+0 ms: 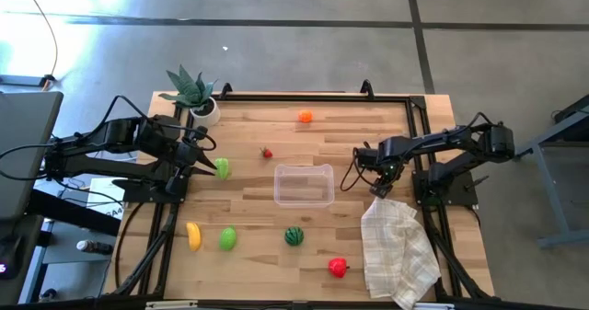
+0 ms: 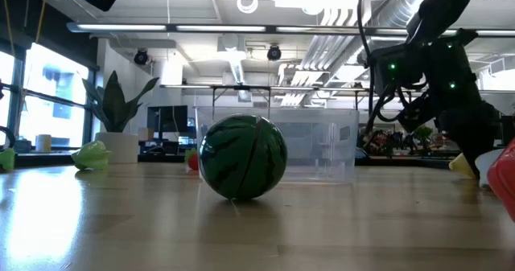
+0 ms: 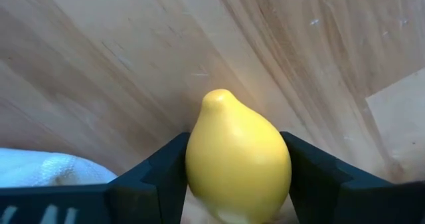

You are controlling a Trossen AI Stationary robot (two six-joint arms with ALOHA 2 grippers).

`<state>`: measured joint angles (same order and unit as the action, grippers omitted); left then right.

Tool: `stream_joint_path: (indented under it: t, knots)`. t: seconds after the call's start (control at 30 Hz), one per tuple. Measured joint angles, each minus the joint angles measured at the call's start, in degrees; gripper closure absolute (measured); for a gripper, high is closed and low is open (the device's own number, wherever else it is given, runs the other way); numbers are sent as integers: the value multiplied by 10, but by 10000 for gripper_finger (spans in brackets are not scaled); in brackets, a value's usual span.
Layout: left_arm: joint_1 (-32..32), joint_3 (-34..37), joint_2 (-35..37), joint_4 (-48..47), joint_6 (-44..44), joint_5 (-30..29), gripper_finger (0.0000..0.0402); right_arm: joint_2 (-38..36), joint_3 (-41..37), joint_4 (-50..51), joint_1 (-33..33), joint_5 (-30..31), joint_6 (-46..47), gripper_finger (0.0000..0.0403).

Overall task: Pick and placing Produce into tupperware
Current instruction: Put the yellow lemon into the transparent bin

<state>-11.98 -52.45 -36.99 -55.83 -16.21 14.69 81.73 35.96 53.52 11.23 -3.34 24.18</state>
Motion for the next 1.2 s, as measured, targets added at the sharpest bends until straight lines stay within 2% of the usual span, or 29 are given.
stream_joint_path:
  t: [0.17, 0.37, 0.53, 0.73, 1.0, 1.2]
  knots:
    - [0, 0, 0, 0, 0, 0, 334, 0, 18, 0, 0, -4, -6, 211]
    - [0, 0, 0, 0, 0, 0, 334, 0, 78, 29, 0, -4, -26, 212]
    - [0, 0, 0, 0, 0, 0, 334, 0, 168, 79, 0, -6, -47, 212]
    - [0, 0, 0, 0, 0, 0, 334, 0, 320, 95, -10, -14, -55, 212]
    - [0, 0, 0, 0, 0, 0, 334, 0, 514, 21, -72, -23, -77, 212]
    - [0, 0, 0, 0, 0, 0, 334, 0, 570, -82, -123, -23, -102, 212]
